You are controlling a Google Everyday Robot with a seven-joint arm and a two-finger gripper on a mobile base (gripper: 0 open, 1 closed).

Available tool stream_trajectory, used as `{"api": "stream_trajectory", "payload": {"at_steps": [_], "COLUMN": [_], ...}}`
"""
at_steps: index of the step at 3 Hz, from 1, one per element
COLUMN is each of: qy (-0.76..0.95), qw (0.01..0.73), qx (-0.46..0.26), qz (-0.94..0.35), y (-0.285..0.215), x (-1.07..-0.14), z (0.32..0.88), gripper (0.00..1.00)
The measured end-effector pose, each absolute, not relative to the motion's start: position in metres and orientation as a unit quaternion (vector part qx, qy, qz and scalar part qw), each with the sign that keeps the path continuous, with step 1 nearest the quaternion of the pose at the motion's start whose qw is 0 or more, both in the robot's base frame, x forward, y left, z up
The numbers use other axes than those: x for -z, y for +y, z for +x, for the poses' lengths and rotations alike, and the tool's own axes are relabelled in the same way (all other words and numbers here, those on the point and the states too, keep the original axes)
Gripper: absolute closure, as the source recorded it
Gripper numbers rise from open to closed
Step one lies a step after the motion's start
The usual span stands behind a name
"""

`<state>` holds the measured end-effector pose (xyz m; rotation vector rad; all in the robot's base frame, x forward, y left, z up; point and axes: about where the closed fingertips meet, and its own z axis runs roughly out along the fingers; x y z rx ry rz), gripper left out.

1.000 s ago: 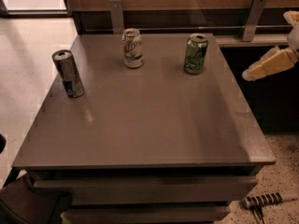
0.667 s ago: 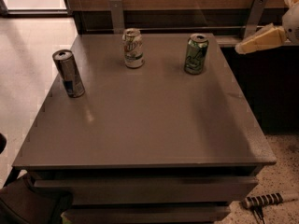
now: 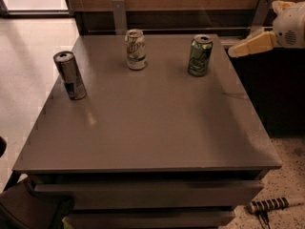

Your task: Pick green can

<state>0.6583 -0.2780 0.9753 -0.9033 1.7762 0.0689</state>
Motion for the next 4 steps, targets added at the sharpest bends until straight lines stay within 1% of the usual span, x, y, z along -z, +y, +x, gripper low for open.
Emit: {"api": "stream_trajectory", "payload": {"at_steps": [2, 4], "qy": [0.742, 0.725], "qw": [0.561, 0.576], "qx": [-0.112, -0.176], "qz": [-0.35, -0.336], "y": [-0.251, -0.223], "x": [-0.932, -0.902], "z": [0.687, 0.688], "gripper": [0.0, 0.0]}}
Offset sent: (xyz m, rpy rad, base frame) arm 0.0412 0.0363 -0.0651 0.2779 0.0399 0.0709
